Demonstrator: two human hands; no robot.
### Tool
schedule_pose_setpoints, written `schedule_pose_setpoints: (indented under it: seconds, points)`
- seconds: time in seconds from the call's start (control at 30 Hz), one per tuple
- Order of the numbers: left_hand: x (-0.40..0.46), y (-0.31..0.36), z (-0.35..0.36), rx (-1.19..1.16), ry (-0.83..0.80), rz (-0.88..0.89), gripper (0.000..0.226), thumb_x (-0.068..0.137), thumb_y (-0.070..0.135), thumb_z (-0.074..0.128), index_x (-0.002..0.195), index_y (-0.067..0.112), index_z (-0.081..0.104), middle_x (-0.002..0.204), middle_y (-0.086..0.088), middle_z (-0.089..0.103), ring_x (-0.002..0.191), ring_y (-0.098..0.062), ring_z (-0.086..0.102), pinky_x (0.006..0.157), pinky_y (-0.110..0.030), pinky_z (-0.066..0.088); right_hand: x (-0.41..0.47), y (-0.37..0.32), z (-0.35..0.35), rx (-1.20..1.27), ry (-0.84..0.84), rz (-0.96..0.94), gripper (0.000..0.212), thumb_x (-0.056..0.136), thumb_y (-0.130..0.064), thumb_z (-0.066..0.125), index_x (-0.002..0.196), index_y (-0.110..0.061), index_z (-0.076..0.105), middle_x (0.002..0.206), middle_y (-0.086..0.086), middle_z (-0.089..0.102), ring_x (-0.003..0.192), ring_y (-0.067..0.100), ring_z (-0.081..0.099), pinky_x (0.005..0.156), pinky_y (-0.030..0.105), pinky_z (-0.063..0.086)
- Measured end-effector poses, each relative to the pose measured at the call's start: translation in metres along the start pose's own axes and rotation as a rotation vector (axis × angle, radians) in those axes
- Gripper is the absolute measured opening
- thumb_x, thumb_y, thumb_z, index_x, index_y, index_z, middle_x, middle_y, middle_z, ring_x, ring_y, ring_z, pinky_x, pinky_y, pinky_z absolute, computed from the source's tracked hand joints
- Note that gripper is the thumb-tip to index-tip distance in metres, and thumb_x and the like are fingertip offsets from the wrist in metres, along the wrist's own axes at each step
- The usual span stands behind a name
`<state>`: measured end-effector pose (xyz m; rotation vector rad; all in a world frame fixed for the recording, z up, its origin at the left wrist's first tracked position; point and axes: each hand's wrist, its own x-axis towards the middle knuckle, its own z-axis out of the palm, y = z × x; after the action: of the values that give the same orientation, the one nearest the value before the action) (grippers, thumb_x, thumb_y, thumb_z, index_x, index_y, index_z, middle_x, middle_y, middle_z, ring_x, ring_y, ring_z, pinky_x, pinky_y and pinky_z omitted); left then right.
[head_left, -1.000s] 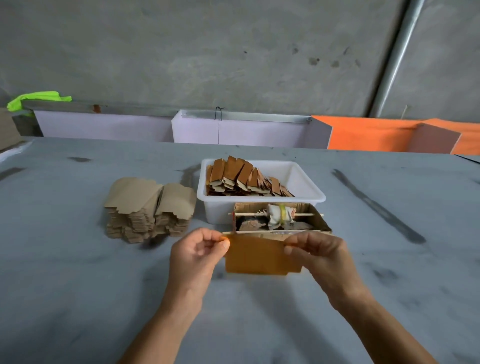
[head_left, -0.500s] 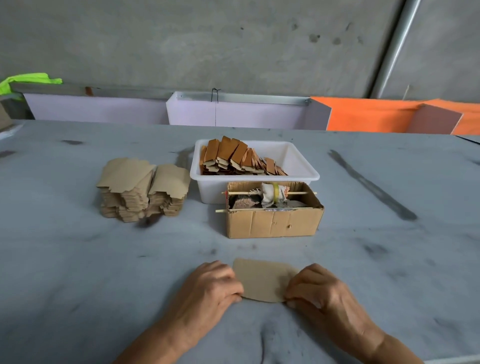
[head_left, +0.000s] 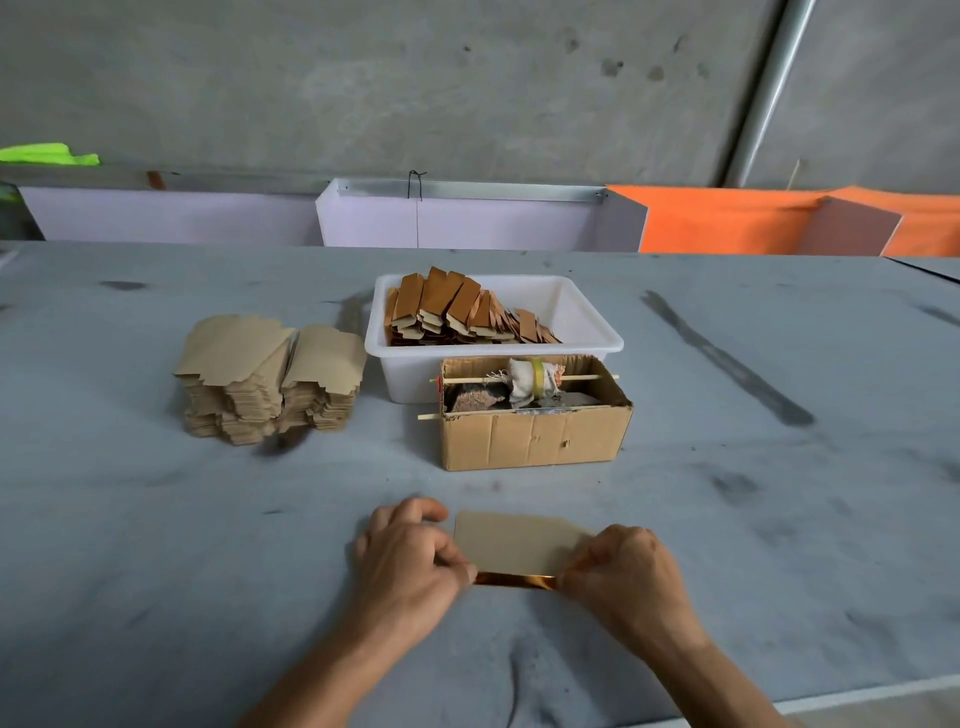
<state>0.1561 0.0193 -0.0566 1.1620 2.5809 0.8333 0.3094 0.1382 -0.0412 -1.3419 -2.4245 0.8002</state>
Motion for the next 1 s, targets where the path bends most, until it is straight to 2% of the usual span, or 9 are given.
schedule_pose_setpoints:
  seconds: [0.13,0.4,0.5,0.6,0.67,0.73,0.8,0.87,1.0]
  points:
    - [0.007,0.005,0.006,0.025,0.024,-0.098,0.015,0.073,0.031,0.069,0.06,0.024,0.064,0.126,0.025,0.042,0.12,-0.009,0.03,0.085,-0.026,0.016,0.004,-0.001,-0.004,0.017,-0.047,0.078,0.012,0.064,-0.014,0.07,0.055,-0.016,0.063,0.062,0.001,0.054,0.074,0.024,0.057,0.065,0.026,0.04]
    - [0.003,0.003,0.001,-0.033,0.072,-0.172,0.027,0.062,0.037,0.08,0.048,0.027,0.059,0.11,0.027,0.037,0.117,-0.01,0.031,0.087,-0.029,0.018,-0.007,-0.003,-0.006,0.183,-0.023,0.043,0.035,0.072,-0.009,0.07,0.05,-0.034,0.058,0.072,-0.011,0.061,0.093,0.023,0.06,0.088,0.038,0.047]
    - [-0.006,0.004,0.004,-0.018,0.149,-0.147,0.028,0.067,0.036,0.078,0.055,0.033,0.053,0.11,0.023,0.039,0.118,-0.012,0.033,0.087,-0.028,0.02,-0.014,-0.001,0.0,0.129,0.033,-0.042,0.029,0.076,-0.015,0.071,0.058,-0.036,0.063,0.075,-0.016,0.057,0.097,0.02,0.054,0.087,0.032,0.043]
    - [-0.016,0.012,0.002,0.051,0.273,0.017,0.023,0.068,0.023,0.077,0.061,0.031,0.057,0.097,0.016,0.048,0.106,-0.017,0.044,0.075,-0.026,0.02,-0.025,-0.003,0.004,-0.142,0.158,-0.178,0.017,0.082,-0.019,0.066,0.073,-0.032,0.072,0.076,-0.016,0.05,0.095,0.019,0.048,0.074,0.029,0.033]
    - [-0.023,0.02,0.003,0.165,0.299,0.297,0.016,0.061,0.012,0.076,0.057,0.021,0.063,0.079,0.008,0.056,0.084,-0.022,0.056,0.067,-0.028,0.027,-0.031,-0.003,0.008,-0.272,0.341,-0.355,0.021,0.07,-0.011,0.06,0.06,-0.027,0.071,0.07,-0.008,0.056,0.081,0.024,0.053,0.068,0.034,0.037]
    - [-0.031,0.029,0.002,0.319,0.292,0.536,0.015,0.063,0.02,0.063,0.05,0.016,0.062,0.063,0.003,0.055,0.065,-0.02,0.058,0.058,-0.029,0.039,-0.038,-0.01,0.012,-0.39,0.464,-0.514,0.023,0.058,-0.01,0.045,0.046,-0.018,0.063,0.063,0.0,0.056,0.076,0.028,0.051,0.069,0.036,0.034]
    - [-0.037,0.032,0.001,0.4,0.245,0.602,0.024,0.064,0.022,0.046,0.045,0.015,0.058,0.057,0.001,0.053,0.058,-0.018,0.058,0.049,-0.024,0.044,-0.041,-0.016,0.018,-0.478,0.488,-0.564,0.028,0.058,-0.014,0.037,0.04,-0.016,0.058,0.059,0.002,0.054,0.079,0.028,0.047,0.072,0.037,0.032]
    - [-0.041,0.033,0.003,0.464,0.211,0.622,0.025,0.061,0.017,0.04,0.044,0.015,0.058,0.056,0.001,0.053,0.054,-0.018,0.058,0.045,-0.022,0.043,-0.043,-0.019,0.023,-0.52,0.475,-0.56,0.029,0.06,-0.013,0.036,0.041,-0.016,0.058,0.055,0.003,0.053,0.069,0.028,0.055,0.071,0.037,0.032]
    - [-0.044,0.035,0.01,0.511,0.222,0.616,0.025,0.066,0.02,0.043,0.051,0.018,0.063,0.058,0.001,0.054,0.053,-0.017,0.057,0.045,-0.023,0.043,-0.044,-0.017,0.031,-0.453,0.464,-0.561,0.026,0.063,-0.016,0.039,0.049,-0.018,0.061,0.053,0.003,0.052,0.047,0.024,0.052,0.049,0.031,0.042]
